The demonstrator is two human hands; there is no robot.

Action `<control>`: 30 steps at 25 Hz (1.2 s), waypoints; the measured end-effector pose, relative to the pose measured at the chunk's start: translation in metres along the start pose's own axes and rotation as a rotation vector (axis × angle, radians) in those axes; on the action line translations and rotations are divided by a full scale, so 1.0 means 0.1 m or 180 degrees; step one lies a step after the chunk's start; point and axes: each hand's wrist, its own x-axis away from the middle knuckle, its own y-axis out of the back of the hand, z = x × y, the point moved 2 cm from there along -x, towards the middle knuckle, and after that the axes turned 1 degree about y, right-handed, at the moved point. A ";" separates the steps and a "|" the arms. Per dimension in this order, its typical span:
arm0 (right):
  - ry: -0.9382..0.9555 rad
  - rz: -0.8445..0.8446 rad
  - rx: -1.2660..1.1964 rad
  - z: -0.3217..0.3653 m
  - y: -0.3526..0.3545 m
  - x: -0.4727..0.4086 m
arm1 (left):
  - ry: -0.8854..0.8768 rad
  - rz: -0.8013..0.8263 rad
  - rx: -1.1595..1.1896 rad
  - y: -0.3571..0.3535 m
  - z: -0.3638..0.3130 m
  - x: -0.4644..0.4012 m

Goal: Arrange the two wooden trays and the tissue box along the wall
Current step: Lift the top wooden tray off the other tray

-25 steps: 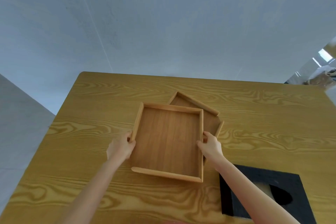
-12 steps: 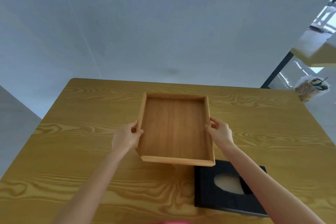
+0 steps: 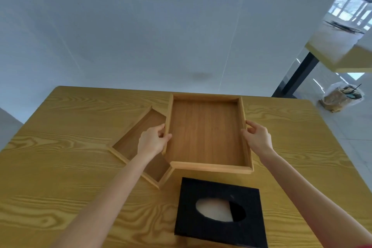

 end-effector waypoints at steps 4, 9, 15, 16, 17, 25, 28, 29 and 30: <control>-0.0109 -0.0037 0.0002 -0.12 0.13 -0.29 | 0.0050 0.0136 0.0073 -0.20 -0.22 -0.20; -0.0255 -0.0108 -0.0036 -0.21 0.19 -0.67 | 0.0080 0.0283 0.0134 -0.42 -0.42 -0.49; -0.0324 -0.0205 0.0034 -0.25 0.21 -1.12 | 0.0194 0.0419 0.0362 -0.65 -0.59 -0.89; -0.0347 -0.0219 0.0048 -0.26 0.21 -1.19 | 0.0216 0.0455 0.0387 -0.70 -0.60 -0.94; -0.0372 -0.0227 0.0068 -0.27 0.20 -1.25 | 0.0237 0.0501 0.0397 -0.74 -0.61 -0.99; -0.0538 -0.0300 0.0080 -0.40 0.13 -1.54 | 0.0303 0.0749 0.0428 -1.00 -0.59 -1.30; -0.0597 -0.0327 0.0075 -0.45 0.08 -1.57 | 0.0283 0.0744 0.0352 -1.05 -0.57 -1.35; -0.0601 -0.0330 0.0071 -0.45 0.06 -1.58 | 0.0268 0.0725 0.0326 -1.06 -0.57 -1.36; -0.0597 -0.0335 0.0073 -0.45 0.04 -1.59 | 0.0255 0.0706 0.0308 -1.07 -0.56 -1.37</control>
